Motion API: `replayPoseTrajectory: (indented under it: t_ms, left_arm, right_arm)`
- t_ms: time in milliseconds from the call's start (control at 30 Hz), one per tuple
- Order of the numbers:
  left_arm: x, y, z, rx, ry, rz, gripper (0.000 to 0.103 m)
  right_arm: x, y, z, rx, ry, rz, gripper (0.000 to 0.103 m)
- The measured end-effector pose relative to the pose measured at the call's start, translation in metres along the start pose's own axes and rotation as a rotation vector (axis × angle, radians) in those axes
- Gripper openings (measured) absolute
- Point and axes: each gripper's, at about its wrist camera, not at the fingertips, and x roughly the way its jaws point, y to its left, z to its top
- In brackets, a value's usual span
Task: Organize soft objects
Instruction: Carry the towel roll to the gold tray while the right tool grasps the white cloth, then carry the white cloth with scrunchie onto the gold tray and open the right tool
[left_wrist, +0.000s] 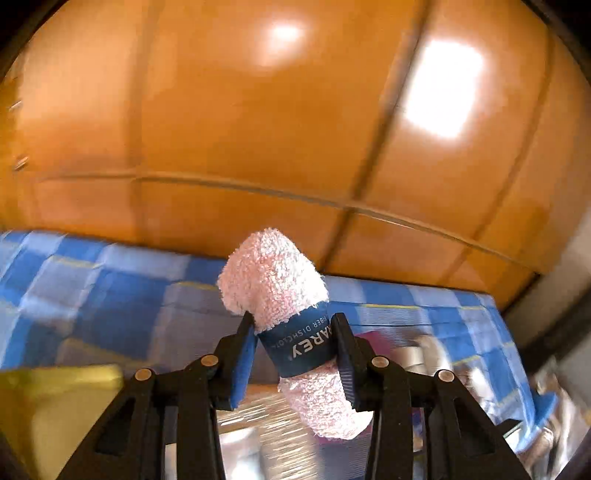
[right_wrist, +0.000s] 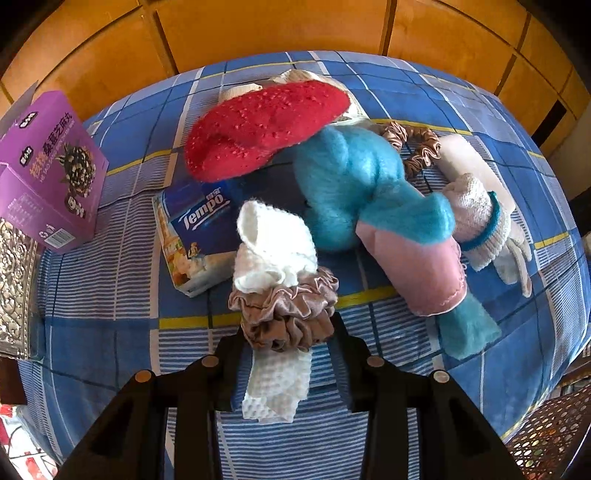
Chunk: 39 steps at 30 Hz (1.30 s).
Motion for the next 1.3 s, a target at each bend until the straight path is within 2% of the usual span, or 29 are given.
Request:
replayPoseTrajectory:
  t_ms: [100,300,500,567,667,733,767,900,1000,1133,1300]
  left_arm:
    - [-0.025,0.059,-0.033,-0.064,-0.002,0.092,0.041]
    - [-0.049,0.137,-0.115,-0.209,0.066,0.2,0.041]
    - [-0.047,0.17,-0.181,-0.306,0.155,0.218,0.042]
    - [-0.05,0.169,-0.195,-0.292,0.176,0.222,0.043]
    - [-0.05,0.163,-0.208,-0.267,0.18,0.251,0.054]
    - [-0.051,0.159,-0.209,-0.256,0.174,0.266,0.074]
    - [-0.054,0.157,-0.211,-0.244,0.166,0.286,0.077]
    - [-0.071,0.151,-0.211,-0.195,0.12,0.334,0.083]
    - [-0.085,0.151,-0.209,-0.176,0.081,0.344,0.086]
    - [-0.099,0.145,-0.207,-0.148,0.046,0.343,0.086]
    - [-0.111,0.135,-0.207,-0.116,0.023,0.326,0.088]
  right_arm:
    - [0.001,0.007,-0.002,-0.016,-0.006,-0.013,0.039]
    - [0.002,0.02,-0.008,-0.055,-0.026,-0.041,0.038]
    - [0.002,0.035,-0.017,-0.092,-0.051,-0.07,0.038]
    - [0.002,0.041,-0.021,-0.105,-0.062,-0.082,0.038]
    - [0.0,0.047,-0.026,-0.117,-0.073,-0.094,0.036]
    - [-0.003,0.05,-0.029,-0.121,-0.079,-0.096,0.033]
    - [-0.005,0.052,-0.031,-0.125,-0.079,-0.09,0.032]
    - [-0.026,0.06,-0.044,-0.142,-0.095,-0.04,0.031]
    - [-0.057,0.07,-0.042,-0.16,-0.16,0.0,0.031]
    - [-0.087,0.084,-0.005,-0.152,-0.225,0.031,0.031]
    - [-0.106,0.101,0.06,-0.133,-0.277,0.048,0.031]
